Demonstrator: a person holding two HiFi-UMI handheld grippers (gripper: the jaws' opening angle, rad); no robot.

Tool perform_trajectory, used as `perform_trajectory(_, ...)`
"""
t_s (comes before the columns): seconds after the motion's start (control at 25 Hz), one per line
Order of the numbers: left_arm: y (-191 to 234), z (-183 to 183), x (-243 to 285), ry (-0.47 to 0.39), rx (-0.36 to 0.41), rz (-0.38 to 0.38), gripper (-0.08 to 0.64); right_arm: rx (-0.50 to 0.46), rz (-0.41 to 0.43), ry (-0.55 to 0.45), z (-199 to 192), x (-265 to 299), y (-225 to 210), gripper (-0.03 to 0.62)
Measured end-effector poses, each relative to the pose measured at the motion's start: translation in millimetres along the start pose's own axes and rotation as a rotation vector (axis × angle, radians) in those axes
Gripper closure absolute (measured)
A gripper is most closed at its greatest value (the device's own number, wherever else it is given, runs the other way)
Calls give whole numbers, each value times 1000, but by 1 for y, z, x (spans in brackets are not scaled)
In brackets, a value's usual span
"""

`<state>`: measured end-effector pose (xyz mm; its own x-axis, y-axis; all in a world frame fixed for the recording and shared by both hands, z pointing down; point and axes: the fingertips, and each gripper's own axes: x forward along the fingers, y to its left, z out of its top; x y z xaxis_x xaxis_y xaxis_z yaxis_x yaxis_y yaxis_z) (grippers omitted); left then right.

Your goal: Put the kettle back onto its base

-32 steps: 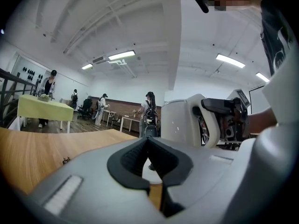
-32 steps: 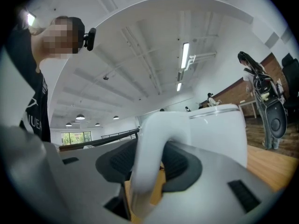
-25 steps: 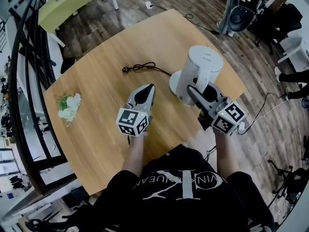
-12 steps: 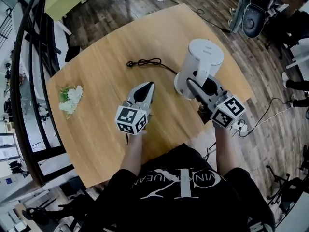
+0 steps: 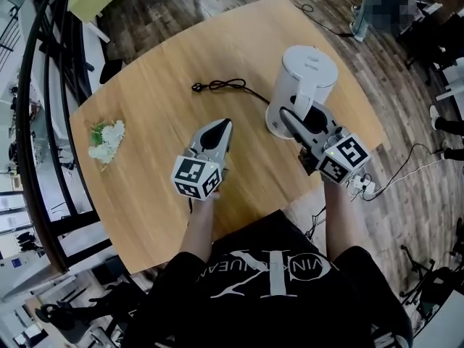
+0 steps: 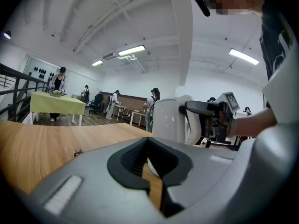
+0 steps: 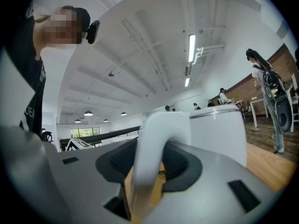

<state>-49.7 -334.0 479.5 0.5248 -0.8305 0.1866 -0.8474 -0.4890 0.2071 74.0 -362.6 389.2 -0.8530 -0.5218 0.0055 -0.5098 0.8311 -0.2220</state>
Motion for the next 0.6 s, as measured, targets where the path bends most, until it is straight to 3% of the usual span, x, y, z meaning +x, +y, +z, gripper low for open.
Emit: perform_trajectory(0.6,-6,-4,2,5,-12,-42,549,-69,-20,60,-18,-9,11,436)
